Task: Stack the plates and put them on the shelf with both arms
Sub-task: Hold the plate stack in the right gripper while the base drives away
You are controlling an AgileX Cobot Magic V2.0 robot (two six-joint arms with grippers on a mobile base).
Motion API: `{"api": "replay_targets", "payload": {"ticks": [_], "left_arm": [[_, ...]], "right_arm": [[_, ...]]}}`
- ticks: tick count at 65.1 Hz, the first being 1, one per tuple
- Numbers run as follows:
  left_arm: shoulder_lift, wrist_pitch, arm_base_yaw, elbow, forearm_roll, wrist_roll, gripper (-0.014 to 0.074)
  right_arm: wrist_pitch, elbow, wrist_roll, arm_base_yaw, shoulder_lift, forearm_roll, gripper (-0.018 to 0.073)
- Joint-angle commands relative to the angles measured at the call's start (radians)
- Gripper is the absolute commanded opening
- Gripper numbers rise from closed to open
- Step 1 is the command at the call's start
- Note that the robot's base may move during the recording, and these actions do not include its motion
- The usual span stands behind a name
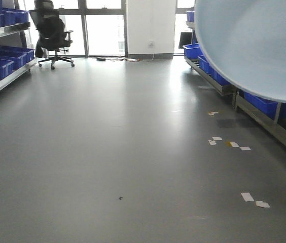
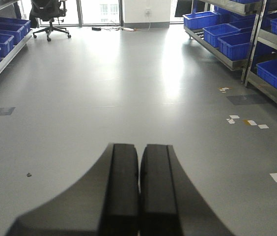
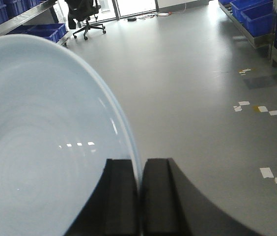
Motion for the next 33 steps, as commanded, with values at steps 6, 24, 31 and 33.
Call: {"api": "replay_targets", "payload": {"ticks": [6, 24, 31, 33], "left_arm": [[0.005, -0.083, 0.001, -0.030, -0.001, -0.005, 0.0083], [0.005, -0.083, 0.001, -0.030, -0.001, -0.005, 0.0083], [0.005, -0.083, 0.001, -0.030, -0.001, -0.005, 0.0083], [0.005, -0.083, 0.001, -0.030, -0.001, -0.005, 0.0083]], "right_arm": [[-0.092, -0.031, -0.005, -0.008, -0.001, -0.003, 0.0048], [-0.092, -0.031, -0.005, -0.008, -0.001, -0.003, 0.0048], [-0.092, -0.031, -0.005, -0.008, -0.001, -0.003, 0.0048], [-0.092, -0.031, -0.005, -0.008, -0.001, -0.003, 0.0048]]}}
